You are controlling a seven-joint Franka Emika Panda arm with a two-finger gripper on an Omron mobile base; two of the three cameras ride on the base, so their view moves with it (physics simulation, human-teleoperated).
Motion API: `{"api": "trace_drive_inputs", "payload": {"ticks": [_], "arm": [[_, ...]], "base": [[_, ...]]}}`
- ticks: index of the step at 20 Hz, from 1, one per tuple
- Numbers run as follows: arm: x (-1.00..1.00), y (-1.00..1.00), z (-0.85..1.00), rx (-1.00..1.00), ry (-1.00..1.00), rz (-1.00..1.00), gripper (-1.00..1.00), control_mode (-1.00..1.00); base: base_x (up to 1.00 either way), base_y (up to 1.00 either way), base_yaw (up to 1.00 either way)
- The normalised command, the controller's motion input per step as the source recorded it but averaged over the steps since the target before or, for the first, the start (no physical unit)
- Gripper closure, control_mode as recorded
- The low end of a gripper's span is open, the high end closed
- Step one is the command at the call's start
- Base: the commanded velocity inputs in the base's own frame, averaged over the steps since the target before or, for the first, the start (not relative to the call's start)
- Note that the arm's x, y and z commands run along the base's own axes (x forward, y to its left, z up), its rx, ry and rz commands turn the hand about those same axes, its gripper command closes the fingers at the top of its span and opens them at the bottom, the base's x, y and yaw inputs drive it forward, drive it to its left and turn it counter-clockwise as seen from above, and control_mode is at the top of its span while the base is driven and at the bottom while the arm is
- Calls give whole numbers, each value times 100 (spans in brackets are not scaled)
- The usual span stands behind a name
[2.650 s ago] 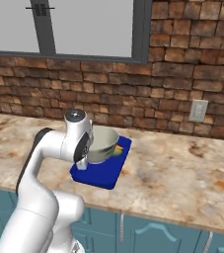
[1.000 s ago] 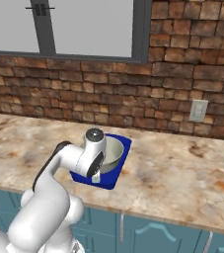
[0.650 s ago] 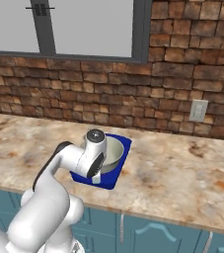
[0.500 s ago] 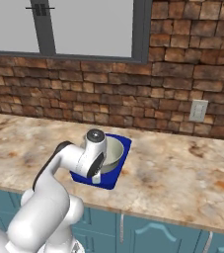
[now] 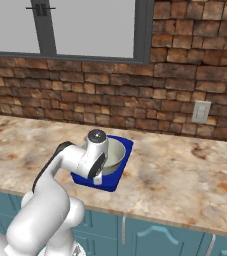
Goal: Place the two vegetables and bowl onto the tray for setting up a vegetable dip station.
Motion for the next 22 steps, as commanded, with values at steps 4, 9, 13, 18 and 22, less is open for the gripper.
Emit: {"api": "trace_drive_inputs", "payload": {"ticks": [4,9,13,18,22], "arm": [[-12,-14,53,-1,0,0,-100,-100],[-15,-9,63,0,0,0,-100,-100],[-42,0,74,-4,0,0,-100,-100],[-91,-5,50,-9,0,0,-100,-100],[-100,-8,39,-8,0,0,-100,-100]], "base": [[0,0,0],[0,0,0],[0,0,0],[0,0,0],[0,0,0]]}}
